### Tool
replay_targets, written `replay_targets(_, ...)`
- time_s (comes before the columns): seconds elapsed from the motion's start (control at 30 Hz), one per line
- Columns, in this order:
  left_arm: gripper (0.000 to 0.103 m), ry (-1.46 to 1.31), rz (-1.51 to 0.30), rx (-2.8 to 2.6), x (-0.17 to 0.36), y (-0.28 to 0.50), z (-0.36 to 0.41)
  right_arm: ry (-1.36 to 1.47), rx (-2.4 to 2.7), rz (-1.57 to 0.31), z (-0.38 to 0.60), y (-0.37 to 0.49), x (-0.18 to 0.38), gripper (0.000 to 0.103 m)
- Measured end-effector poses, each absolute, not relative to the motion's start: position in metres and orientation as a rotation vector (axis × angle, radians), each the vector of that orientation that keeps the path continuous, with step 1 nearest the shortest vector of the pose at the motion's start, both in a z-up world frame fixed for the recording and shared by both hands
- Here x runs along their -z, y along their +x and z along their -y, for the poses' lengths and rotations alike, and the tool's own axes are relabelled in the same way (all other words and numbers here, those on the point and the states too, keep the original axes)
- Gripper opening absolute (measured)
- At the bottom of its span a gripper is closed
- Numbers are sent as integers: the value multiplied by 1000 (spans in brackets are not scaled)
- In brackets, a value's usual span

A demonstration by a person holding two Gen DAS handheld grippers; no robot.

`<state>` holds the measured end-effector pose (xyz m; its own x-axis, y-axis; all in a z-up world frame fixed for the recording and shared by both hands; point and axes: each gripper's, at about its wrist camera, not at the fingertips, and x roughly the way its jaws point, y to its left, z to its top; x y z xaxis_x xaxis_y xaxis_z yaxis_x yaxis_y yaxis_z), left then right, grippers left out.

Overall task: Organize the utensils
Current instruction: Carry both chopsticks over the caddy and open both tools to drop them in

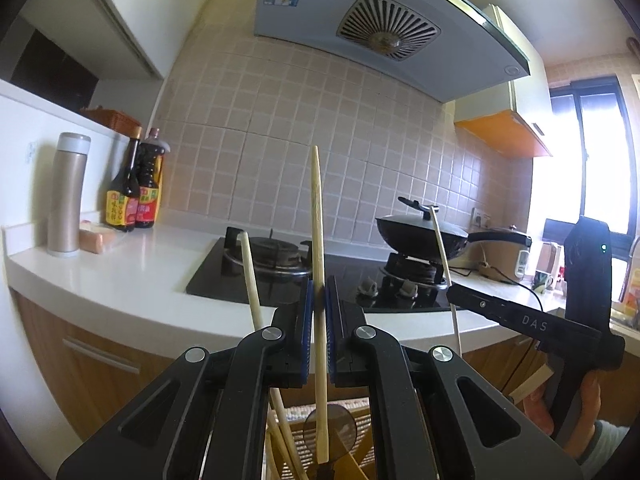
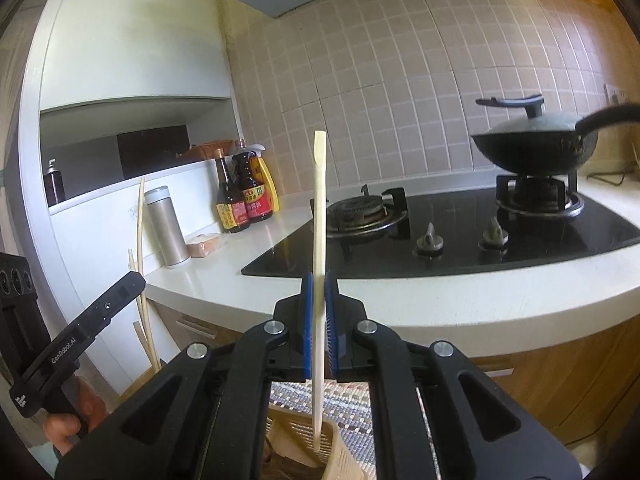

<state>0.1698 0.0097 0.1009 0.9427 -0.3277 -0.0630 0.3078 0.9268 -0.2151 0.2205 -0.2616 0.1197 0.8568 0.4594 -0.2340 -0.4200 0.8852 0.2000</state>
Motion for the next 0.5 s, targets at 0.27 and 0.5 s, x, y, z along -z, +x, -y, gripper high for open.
replay_targets(0.27,5,-216,-99,326,-90,166,-14,137,-480,-259,260,208,-111,5)
replay_targets(0.5,13,-212,-107,340,-83,159,-16,110,-474,-243,259,189,-111,5)
